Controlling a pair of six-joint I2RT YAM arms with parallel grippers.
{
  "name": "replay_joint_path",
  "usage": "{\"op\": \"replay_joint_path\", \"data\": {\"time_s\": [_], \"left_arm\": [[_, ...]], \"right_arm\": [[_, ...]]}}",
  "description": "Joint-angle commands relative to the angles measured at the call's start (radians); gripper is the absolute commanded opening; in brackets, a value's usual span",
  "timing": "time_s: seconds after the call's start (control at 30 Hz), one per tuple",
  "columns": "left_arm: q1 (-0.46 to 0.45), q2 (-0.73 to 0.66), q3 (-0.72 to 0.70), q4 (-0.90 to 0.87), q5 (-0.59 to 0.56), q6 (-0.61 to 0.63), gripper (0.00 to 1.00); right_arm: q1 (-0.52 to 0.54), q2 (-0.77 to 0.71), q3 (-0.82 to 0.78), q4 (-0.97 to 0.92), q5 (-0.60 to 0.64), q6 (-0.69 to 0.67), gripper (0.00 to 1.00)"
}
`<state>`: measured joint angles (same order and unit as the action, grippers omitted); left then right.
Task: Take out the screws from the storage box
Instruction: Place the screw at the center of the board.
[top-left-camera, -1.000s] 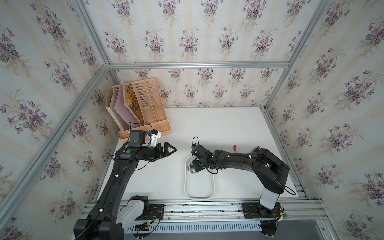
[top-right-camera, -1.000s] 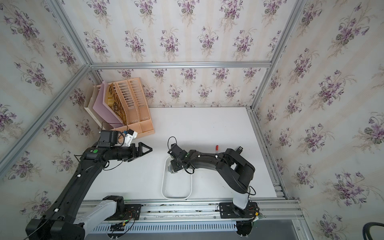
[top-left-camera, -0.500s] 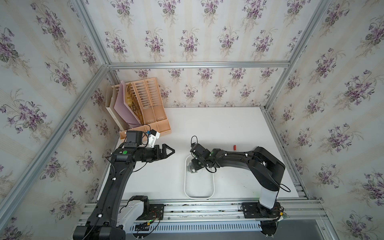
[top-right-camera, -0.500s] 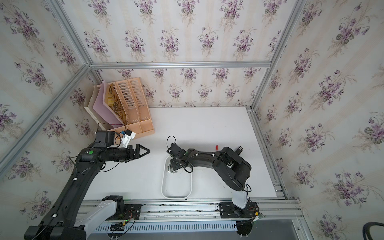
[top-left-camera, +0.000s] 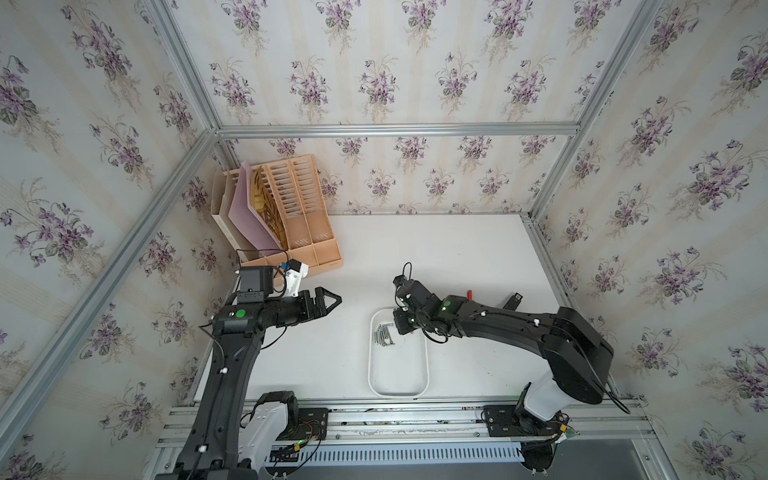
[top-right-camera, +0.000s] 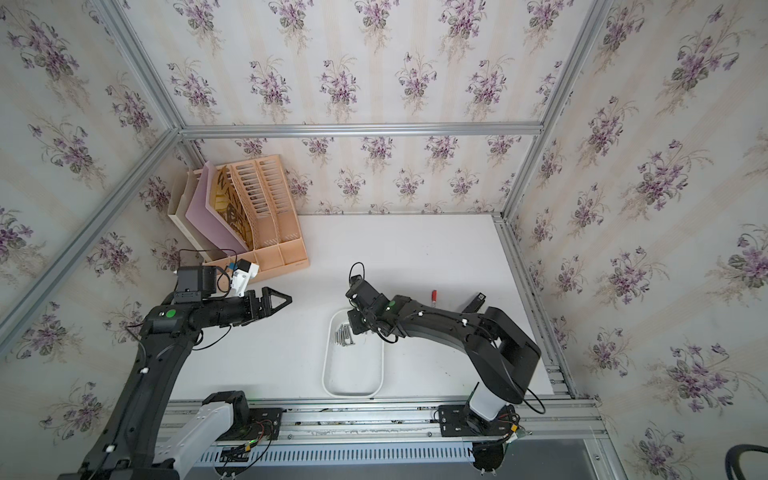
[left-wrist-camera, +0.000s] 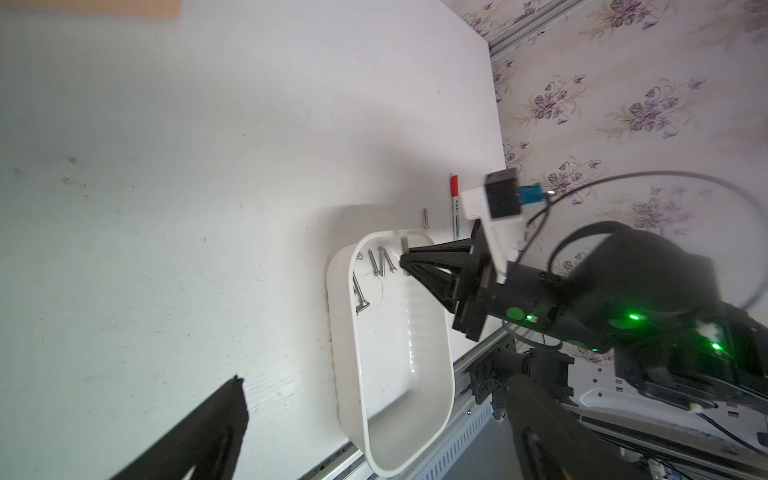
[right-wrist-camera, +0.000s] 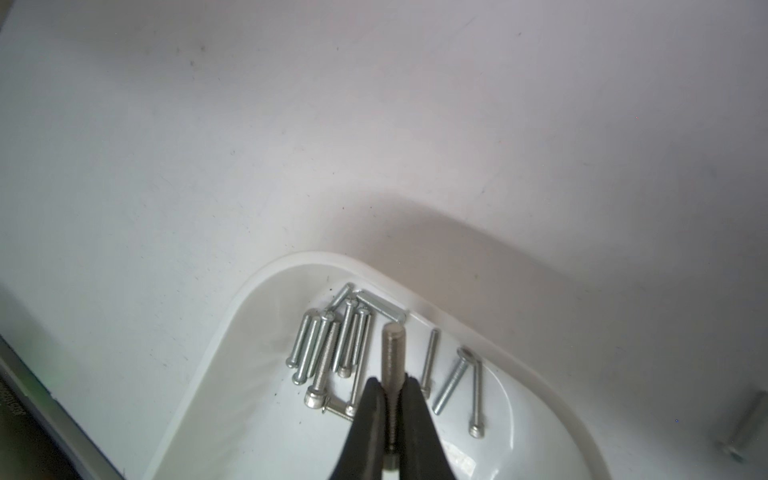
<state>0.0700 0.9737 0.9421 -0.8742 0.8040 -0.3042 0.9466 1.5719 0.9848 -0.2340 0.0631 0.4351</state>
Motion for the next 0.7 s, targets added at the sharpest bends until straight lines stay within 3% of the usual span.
{"op": "replay_joint_path", "data": {"time_s": [0.0,0.1,0.17,0.37,0.5,0.67], "left_arm": [[-0.055,0.022,0.003,-0.016,0.014,0.002,0.99],[-0.11,0.009,0.0,-0.006,0.032,0.008,0.99],[-0.126,0.004,0.007,-0.021,-0.009,0.007,0.99],[-0.156,0.008,0.007,-0.023,-0.018,0.005,1.0],[-0.168,-0.003,0.008,-0.026,-0.048,-0.001,1.0],[-0.17,0.024,0.009,-0.029,-0.043,0.004,0.99]], "right_arm": [[-0.005,-0.099,-0.043,0.016,0.096,0.022,0.05],[-0.027,-0.165,-0.061,-0.037,0.239,0.075,0.06],[-0.093,-0.185,-0.077,-0.078,0.257,0.119,0.06],[-0.331,-0.147,-0.158,-0.052,0.068,0.183,0.06],[-0.366,-0.062,-0.144,-0.051,-0.005,0.183,0.04],[-0.378,-0.039,-0.141,-0.061,0.014,0.189,0.06]]}}
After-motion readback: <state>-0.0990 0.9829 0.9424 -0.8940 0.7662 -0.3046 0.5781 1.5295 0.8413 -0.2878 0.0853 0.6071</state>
